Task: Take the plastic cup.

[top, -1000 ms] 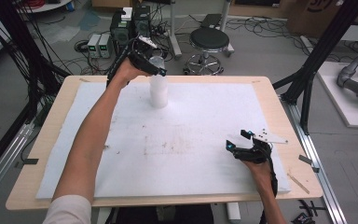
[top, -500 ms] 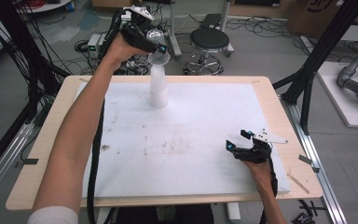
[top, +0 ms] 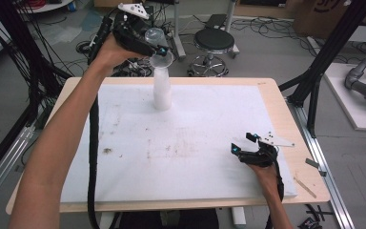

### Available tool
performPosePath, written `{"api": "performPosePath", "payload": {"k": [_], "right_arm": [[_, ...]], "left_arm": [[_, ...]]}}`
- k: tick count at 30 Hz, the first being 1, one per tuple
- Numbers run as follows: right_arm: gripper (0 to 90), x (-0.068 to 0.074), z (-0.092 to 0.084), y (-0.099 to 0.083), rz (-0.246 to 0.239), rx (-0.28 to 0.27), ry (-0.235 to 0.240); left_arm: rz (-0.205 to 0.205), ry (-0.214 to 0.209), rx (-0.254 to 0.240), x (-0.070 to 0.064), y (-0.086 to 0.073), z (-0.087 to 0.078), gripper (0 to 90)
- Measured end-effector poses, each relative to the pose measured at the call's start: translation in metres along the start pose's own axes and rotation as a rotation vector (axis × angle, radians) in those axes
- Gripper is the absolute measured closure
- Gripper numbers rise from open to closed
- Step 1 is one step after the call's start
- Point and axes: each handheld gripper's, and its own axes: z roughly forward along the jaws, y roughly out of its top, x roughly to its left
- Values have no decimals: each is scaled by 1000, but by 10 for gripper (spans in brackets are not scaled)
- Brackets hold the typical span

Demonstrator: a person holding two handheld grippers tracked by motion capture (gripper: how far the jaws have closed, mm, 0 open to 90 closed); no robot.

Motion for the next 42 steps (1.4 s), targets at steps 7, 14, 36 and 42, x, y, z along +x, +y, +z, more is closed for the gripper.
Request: {"api": "performPosePath", "payload": {"k": [7, 14, 36, 42], "right_arm": [[148, 0, 0, 0, -2, 1, -3], [148, 0, 0, 0, 0, 5, -5], [148, 1, 0, 0, 2, 0, -13], [148, 1, 0, 0, -2, 2, -13]], "left_arm": [[38, -56, -62, -33, -16, -22, 368], [68, -117, -151, -65, -33, -39, 367], [-7, -194, -266, -115, -131, -20, 367], [-38, -201, -295, -123, -155, -14, 366]]}}
